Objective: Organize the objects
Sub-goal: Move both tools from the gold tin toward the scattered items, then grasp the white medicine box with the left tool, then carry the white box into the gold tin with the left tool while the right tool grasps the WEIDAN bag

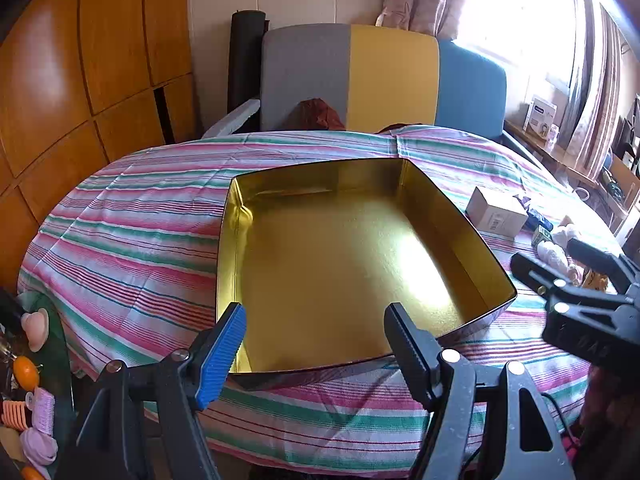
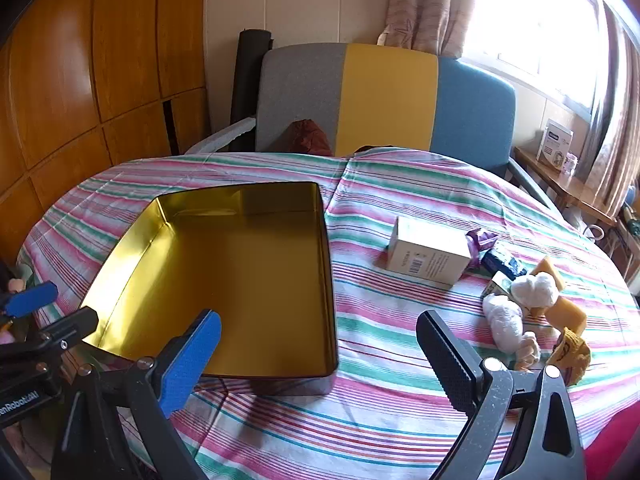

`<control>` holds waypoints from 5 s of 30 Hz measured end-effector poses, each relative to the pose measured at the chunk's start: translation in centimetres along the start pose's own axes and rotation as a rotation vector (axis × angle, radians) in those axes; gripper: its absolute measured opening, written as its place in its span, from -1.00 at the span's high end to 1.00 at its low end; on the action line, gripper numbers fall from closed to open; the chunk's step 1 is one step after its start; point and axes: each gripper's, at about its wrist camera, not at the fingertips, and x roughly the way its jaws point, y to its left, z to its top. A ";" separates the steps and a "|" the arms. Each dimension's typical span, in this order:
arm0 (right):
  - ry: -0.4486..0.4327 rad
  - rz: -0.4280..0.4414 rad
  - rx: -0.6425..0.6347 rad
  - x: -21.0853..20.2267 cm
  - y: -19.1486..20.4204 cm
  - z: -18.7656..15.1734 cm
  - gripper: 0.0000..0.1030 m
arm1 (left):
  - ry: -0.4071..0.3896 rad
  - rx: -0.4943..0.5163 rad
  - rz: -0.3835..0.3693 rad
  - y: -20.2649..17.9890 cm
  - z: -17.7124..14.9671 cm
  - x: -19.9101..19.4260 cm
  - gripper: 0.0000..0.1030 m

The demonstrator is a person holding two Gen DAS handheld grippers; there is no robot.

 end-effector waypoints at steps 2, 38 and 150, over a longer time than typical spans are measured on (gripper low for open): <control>0.000 0.001 0.013 -0.2 -0.7 0.1 -0.95 | 0.001 0.005 -0.008 -0.1 0.0 0.1 -0.41; -0.025 -0.057 0.638 -1.3 -27.6 -2.6 -0.99 | 0.004 0.708 -0.327 -17.3 8.5 4.1 -0.51; 0.743 0.046 -0.031 7.5 -21.1 -7.0 0.01 | 0.239 -0.170 0.024 7.2 11.6 18.0 -0.01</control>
